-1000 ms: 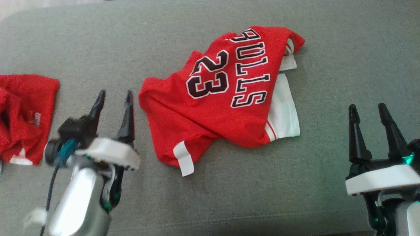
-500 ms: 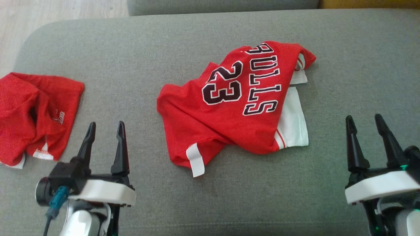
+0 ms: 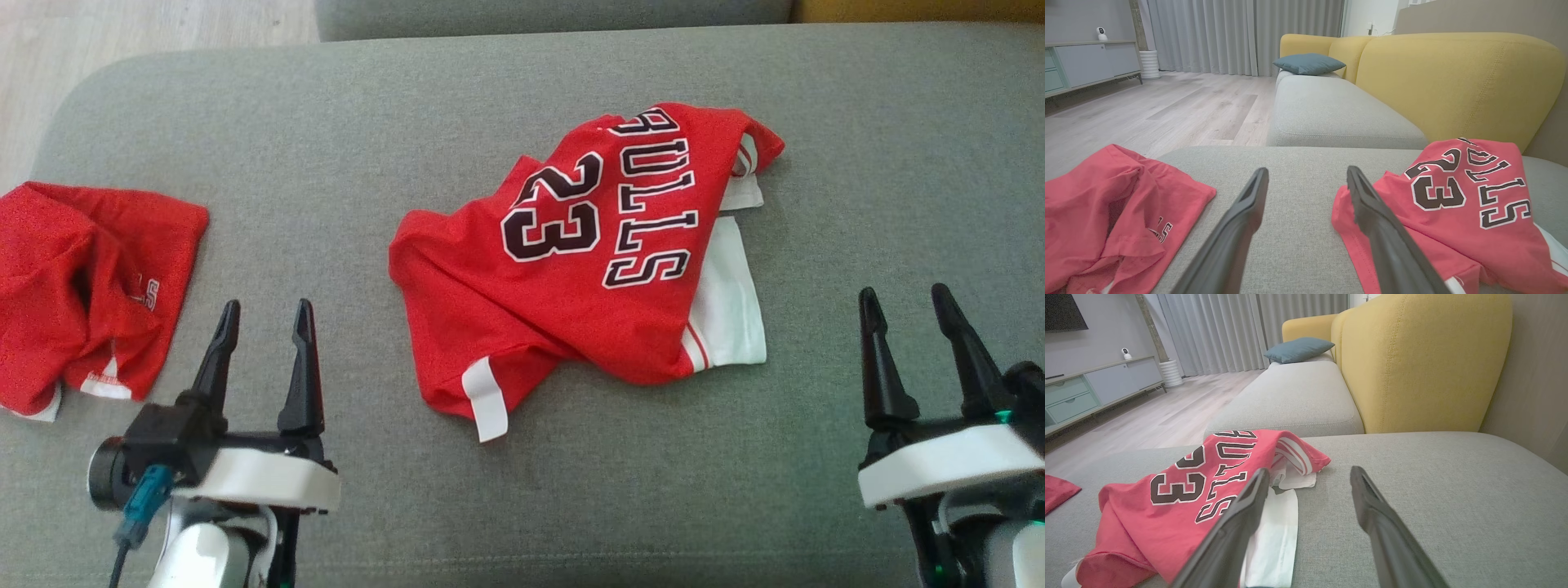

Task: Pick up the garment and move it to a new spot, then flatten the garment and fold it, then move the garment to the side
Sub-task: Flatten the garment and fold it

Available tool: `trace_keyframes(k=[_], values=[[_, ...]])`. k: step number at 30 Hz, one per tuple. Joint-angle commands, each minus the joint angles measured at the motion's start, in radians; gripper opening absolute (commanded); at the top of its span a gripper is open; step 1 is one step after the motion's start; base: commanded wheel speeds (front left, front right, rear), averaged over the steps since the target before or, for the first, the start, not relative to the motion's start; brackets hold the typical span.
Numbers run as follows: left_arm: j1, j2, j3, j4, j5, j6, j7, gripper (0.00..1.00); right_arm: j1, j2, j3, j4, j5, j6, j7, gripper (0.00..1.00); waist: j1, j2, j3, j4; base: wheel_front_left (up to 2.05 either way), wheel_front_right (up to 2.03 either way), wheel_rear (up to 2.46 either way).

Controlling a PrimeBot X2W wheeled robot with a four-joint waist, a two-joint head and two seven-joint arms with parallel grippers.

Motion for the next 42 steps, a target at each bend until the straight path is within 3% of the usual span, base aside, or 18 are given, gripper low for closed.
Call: trace_keyframes(k=[1,7,14,27,28,29,37,42], values=[[-0.023,0.019,0.033,-0.036,0.009,0.002,-0.012,1.0,-0.013,-0.006,0.018,-0.04,-0.004,-0.001,0.0,1.0,0.0,0.0,0.001,0.0,0.0,0.0,0.0],[-0.044,0.02,-0.017,-0.028,0.015,-0.038,0.012,1.0,-0.016,-0.006,0.017,-0.04,-0.002,-0.001,-0.001,1.0,0.0,0.0,0.008,0.001,0.0,0.0,0.0],[-0.092,-0.006,-0.147,0.079,-0.015,-0.134,0.193,1.0,-0.034,-0.006,0.03,-0.042,0.001,-0.001,-0.002,1.0,0.0,0.0,0.047,-0.008,0.0,0.0,0.0],[-0.204,-0.014,-0.197,0.302,-0.035,-0.203,0.268,1.0,-0.056,-0.006,0.022,-0.035,0.009,-0.001,-0.01,1.0,0.0,0.0,0.108,-0.035,0.0,0.0,0.0],[-0.21,-0.014,-0.201,0.321,-0.038,-0.209,0.276,0.44,-0.057,-0.006,0.022,-0.033,0.01,-0.001,-0.01,1.0,0.0,0.0,0.11,-0.038,0.0,0.0,0.0],[-0.215,-0.015,-0.204,0.336,-0.04,-0.212,0.278,0.0,-0.058,-0.006,0.021,-0.031,0.01,-0.001,-0.01,1.0,0.0,0.0,0.111,-0.04,0.0,0.0,0.0],[-0.238,-0.028,-0.207,0.395,-0.053,-0.215,0.253,0.0,-0.109,-0.006,0.006,0.058,-0.017,-0.001,0.077,1.0,0.0,0.0,0.116,-0.039,0.0,0.0,0.0],[-0.262,-0.037,-0.211,0.389,-0.051,-0.212,0.227,0.0,-0.214,-0.047,0.031,0.153,-0.001,-0.001,0.175,1.0,0.0,0.0,0.137,-0.017,0.0,0.0,0.0]])
